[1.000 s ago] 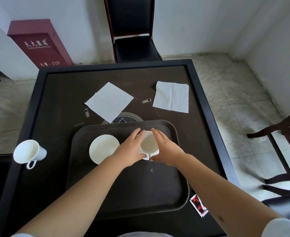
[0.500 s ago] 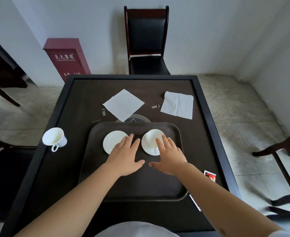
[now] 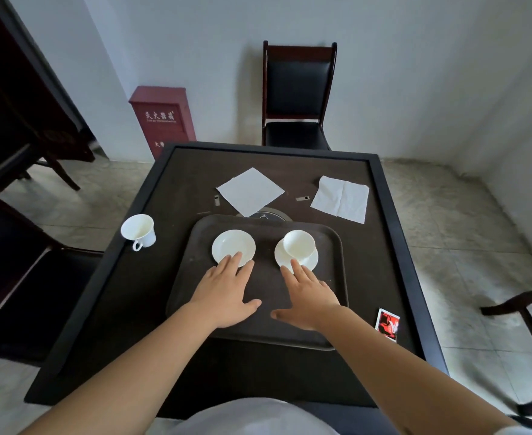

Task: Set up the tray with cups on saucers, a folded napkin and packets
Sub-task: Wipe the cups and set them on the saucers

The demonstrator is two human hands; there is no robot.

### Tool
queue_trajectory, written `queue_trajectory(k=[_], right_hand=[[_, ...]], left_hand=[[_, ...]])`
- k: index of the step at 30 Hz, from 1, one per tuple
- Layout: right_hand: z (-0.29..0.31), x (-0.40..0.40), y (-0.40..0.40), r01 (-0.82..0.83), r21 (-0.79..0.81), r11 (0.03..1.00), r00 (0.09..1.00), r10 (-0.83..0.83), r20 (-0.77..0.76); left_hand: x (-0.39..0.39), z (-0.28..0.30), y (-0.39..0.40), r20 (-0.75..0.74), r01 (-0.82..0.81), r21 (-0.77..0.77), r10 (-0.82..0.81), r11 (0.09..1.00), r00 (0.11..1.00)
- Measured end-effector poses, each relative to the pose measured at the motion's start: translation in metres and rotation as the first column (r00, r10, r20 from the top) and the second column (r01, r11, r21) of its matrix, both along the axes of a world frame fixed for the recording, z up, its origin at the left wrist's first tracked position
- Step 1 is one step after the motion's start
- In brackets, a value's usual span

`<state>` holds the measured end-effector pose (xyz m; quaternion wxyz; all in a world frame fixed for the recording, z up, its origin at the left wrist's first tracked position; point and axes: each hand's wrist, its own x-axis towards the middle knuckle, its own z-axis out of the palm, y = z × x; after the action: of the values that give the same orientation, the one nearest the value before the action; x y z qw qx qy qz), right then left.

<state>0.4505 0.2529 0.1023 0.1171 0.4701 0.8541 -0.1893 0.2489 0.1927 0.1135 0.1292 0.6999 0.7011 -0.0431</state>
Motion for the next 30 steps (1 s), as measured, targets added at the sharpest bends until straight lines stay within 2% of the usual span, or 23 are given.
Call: queue_trajectory(k=[9, 16, 24, 30], right_hand=[[-0.001, -0.043, -0.006, -0.159, -0.050, 0.986, 0.987, 0.159, 0.004], [-0.003, -0.104, -0.015, -0.272, -0.076, 0.959, 0.962, 0.273, 0.012], [-0.009, -0.203, -0.020, -0.295, -0.122, 0.948, 0.954, 0.299, 0.014], [-0.016, -0.286, -0.008, -0.254, -0.125, 0.959, 0.967, 0.256, 0.000]], left_hand=[[-0.026, 0.017, -0.037, 0.025, -0.127, -0.004, 0.127, 0.992, 0.992], [-0.081, 0.012, -0.060, 0.070, -0.236, -0.020, 0.237, 0.972, 0.969], [-0.183, -0.001, -0.062, 0.108, -0.263, 0.007, 0.260, 0.965, 0.959], [-0.261, -0.011, -0.046, 0.104, -0.272, 0.002, 0.270, 0.962, 0.957]])
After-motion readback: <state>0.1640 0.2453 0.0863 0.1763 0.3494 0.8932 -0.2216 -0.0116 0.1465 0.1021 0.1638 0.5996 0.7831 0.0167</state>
